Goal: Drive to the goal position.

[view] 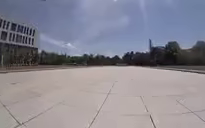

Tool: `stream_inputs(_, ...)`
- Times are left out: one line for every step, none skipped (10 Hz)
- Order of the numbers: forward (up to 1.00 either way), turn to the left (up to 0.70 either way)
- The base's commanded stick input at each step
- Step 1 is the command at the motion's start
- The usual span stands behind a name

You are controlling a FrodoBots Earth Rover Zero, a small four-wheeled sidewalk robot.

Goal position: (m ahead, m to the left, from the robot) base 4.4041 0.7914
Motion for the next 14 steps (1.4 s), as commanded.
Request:
stream_inputs(0.7,-0.08)
stream_inputs(0.7,-0.04)
stream_inputs(0.7,0.0)
stream_inputs(0.7,0.0)
stream_inputs(0.7,0.0)
stream_inputs(0.7,0.0)
stream_inputs(0.7,0.0)
stream_inputs(0.7,0.0)
stream_inputs(0.7,0.0)
stream_inputs(0.7,0.0)
stream_inputs(0.7,0.0)
stream_inputs(0.7,0.0)
stream_inputs(0.7,0.0)
stream_inputs(0.7,0.0)
